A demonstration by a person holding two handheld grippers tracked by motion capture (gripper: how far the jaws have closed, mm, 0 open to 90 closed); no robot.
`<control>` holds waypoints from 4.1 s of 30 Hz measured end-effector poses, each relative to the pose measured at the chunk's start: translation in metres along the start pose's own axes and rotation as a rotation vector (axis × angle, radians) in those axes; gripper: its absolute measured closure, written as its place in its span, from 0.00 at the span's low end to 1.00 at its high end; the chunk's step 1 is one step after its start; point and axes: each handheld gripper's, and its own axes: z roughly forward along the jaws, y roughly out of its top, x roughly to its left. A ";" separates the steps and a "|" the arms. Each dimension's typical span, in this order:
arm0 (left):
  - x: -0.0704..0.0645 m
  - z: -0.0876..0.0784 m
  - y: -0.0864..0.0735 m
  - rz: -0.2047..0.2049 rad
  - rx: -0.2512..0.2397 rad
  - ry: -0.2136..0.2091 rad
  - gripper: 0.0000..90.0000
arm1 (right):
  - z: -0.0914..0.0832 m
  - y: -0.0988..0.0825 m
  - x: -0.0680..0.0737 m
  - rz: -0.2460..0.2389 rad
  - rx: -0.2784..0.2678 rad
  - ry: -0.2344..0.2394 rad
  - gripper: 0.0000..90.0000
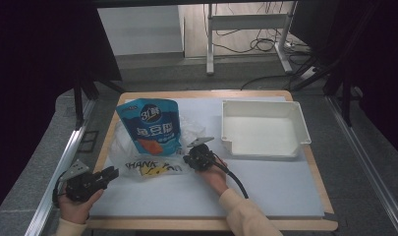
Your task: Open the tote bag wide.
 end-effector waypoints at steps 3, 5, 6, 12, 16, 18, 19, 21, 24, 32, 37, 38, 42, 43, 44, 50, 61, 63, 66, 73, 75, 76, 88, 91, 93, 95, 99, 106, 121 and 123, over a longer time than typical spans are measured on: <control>-0.019 0.009 0.012 0.064 0.013 0.013 0.96 | 0.000 0.000 0.000 -0.003 0.002 -0.001 0.98; -0.026 0.017 0.019 0.080 0.021 0.060 0.98 | 0.000 0.001 0.000 -0.002 0.004 -0.001 0.98; -0.026 0.017 0.019 0.080 0.021 0.060 0.98 | 0.000 0.001 0.000 -0.005 0.004 -0.001 0.98; -0.040 0.054 0.051 0.108 0.033 0.104 0.98 | 0.001 0.001 0.000 -0.005 0.005 -0.001 0.98; -0.017 0.069 0.054 0.040 0.070 0.135 0.98 | 0.000 0.001 0.001 -0.004 0.007 -0.004 0.98; 0.001 0.073 0.046 -0.023 0.097 0.119 0.98 | -0.001 0.000 0.000 -0.003 0.007 0.000 0.98; 0.006 0.074 0.043 -0.041 0.108 0.118 0.99 | -0.001 -0.001 0.000 0.000 0.003 0.001 0.98; 0.018 0.075 0.034 -0.078 0.125 0.117 0.99 | -0.001 -0.001 -0.002 -0.001 0.002 0.005 0.98; 0.033 0.075 0.026 -0.116 0.120 0.107 0.99 | -0.001 -0.001 -0.002 -0.002 0.002 0.004 0.98; 0.044 0.083 0.016 -0.119 0.160 0.124 1.00 | -0.002 -0.002 -0.002 0.001 0.002 0.003 0.98; 0.045 0.087 0.007 -0.109 0.202 0.127 1.00 | -0.004 -0.003 -0.003 0.003 -0.001 0.007 0.98; 0.045 0.088 0.005 -0.106 0.211 0.128 1.00 | -0.005 -0.004 -0.004 0.001 0.000 0.008 0.98; 0.045 0.088 0.000 -0.098 0.228 0.135 1.00 | -0.007 -0.006 -0.005 0.001 0.000 0.006 0.98; 0.046 0.088 0.000 -0.098 0.232 0.134 1.00 | -0.008 -0.007 -0.005 0.002 -0.003 0.006 0.98; 0.046 0.088 0.000 -0.098 0.232 0.134 1.00 | -0.008 -0.007 -0.005 0.002 -0.003 0.006 0.98; 0.046 0.089 -0.002 -0.096 0.235 0.133 1.00 | -0.012 -0.006 -0.005 0.009 -0.002 0.003 0.98; 0.046 0.090 -0.002 -0.093 0.231 0.129 1.00 | -0.088 0.047 0.001 -0.035 -0.198 -0.010 0.98; 0.046 0.090 -0.001 -0.094 0.230 0.129 1.00 | -0.095 0.058 -0.004 -0.019 -0.224 -0.020 0.98; 0.045 0.090 -0.001 -0.093 0.231 0.128 1.00 | -0.094 0.078 -0.009 0.023 -0.242 -0.007 0.98; 0.045 0.090 -0.001 -0.090 0.231 0.128 1.00 | -0.062 0.096 -0.014 0.054 -0.184 -0.065 0.98; 0.045 0.090 -0.001 -0.090 0.231 0.126 1.00 | -0.058 0.096 -0.014 0.062 -0.181 -0.077 0.98; 0.045 0.090 -0.001 -0.090 0.231 0.126 1.00 | -0.058 0.097 -0.013 0.069 -0.182 -0.078 0.98; 0.044 0.091 -0.001 -0.090 0.233 0.127 1.00 | -0.104 0.121 -0.017 0.072 -0.323 -0.109 0.98; 0.044 0.091 -0.001 -0.089 0.234 0.125 1.00 | -0.101 0.127 -0.022 0.074 -0.321 -0.097 0.98; 0.044 0.091 -0.001 -0.090 0.234 0.123 1.00 | -0.094 0.128 -0.024 0.069 -0.291 -0.089 0.98; 0.044 0.091 -0.001 -0.090 0.234 0.121 1.00 | -0.082 0.127 -0.027 0.081 -0.245 -0.070 0.98; 0.045 0.090 -0.001 -0.091 0.237 0.119 1.00 | -0.055 0.117 -0.033 0.119 -0.191 -0.060 0.98; 0.045 0.090 -0.001 -0.090 0.238 0.119 1.00 | -0.020 0.096 -0.032 0.141 -0.158 -0.113 0.98; 0.046 0.090 -0.001 -0.093 0.238 0.117 1.00 | 0.012 0.076 -0.041 0.128 -0.097 -0.152 0.98; 0.046 0.089 -0.001 -0.095 0.239 0.116 1.00 | 0.021 0.069 -0.044 0.136 -0.075 -0.177 0.98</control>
